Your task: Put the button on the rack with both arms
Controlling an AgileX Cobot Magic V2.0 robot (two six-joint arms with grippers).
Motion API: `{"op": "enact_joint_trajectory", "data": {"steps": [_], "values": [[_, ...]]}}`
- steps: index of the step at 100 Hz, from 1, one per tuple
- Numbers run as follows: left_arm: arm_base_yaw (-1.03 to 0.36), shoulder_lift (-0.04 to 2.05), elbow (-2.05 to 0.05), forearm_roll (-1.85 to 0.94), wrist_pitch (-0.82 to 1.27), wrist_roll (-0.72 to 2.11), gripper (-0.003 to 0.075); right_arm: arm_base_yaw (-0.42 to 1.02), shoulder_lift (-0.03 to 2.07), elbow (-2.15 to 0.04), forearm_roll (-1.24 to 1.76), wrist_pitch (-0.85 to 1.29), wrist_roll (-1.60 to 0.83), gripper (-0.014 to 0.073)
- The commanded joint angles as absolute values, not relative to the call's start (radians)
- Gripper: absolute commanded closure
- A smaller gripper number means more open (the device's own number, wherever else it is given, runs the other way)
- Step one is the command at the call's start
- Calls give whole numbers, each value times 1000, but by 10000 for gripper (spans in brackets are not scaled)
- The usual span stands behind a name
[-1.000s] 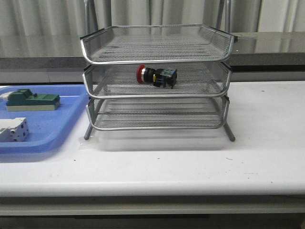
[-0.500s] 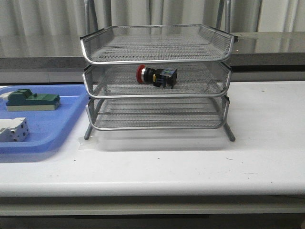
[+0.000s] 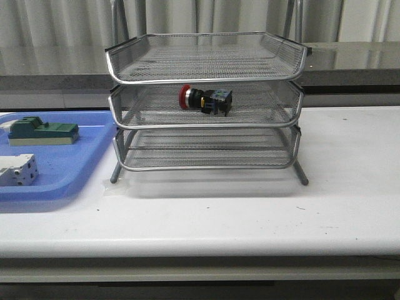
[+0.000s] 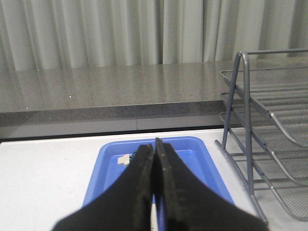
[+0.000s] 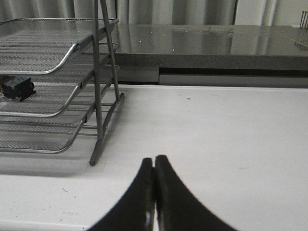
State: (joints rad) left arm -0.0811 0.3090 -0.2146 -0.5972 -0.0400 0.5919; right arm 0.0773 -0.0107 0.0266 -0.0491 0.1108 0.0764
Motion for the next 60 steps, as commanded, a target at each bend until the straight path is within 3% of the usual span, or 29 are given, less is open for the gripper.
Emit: {"op": "enact_joint_trajectory", "data": {"steps": [1, 21, 60], "values": [[-81, 316, -245, -456, -97, 583, 741, 71, -26, 28, -63, 25, 78, 651], [-81, 316, -245, 18, -99, 583, 741, 71, -26, 28, -63, 25, 78, 651], [-86, 316, -183, -44, -159, 519, 741, 71, -26, 28, -63, 25, 78, 651]]}}
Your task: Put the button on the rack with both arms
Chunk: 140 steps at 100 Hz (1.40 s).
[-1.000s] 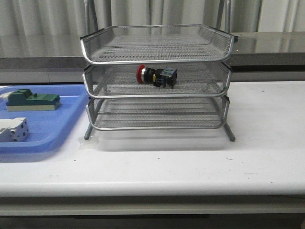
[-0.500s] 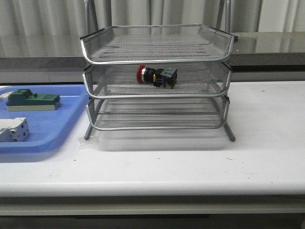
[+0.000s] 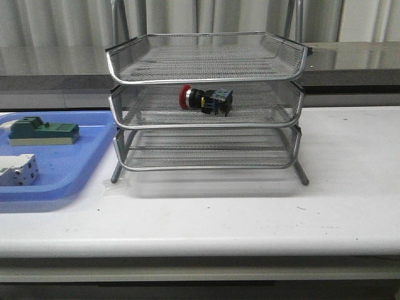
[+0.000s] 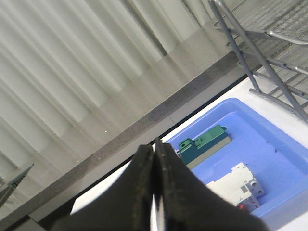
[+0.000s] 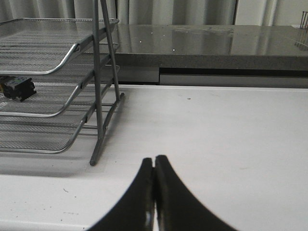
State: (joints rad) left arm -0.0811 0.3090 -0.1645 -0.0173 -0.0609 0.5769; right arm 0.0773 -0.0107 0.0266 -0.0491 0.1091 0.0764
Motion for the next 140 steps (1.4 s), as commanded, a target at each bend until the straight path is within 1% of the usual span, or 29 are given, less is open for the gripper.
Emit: {"op": "enact_joint_trajectory", "data": {"steps": [1, 19, 37, 52, 83, 93, 140], "values": [[-86, 316, -183, -44, -159, 511, 741, 71, -26, 28, -63, 25, 78, 651], [-86, 316, -183, 88, -155, 177, 741, 71, -26, 28, -63, 25, 78, 651], [-86, 275, -173, 123, -149, -14, 741, 71, -26, 28, -63, 25, 78, 651], [-86, 182, -117, 120, -146, -33, 741, 71, -26, 28, -63, 25, 78, 651], [-37, 8, 39, 102, -145, -127, 741, 71, -26, 28, -63, 25, 78, 651], [-26, -34, 36, 92, -74, -133, 741, 71, -26, 28, -63, 25, 78, 651], [-23, -36, 36, 90, -67, -133, 741, 71, -26, 28, -63, 25, 78, 651]]}}
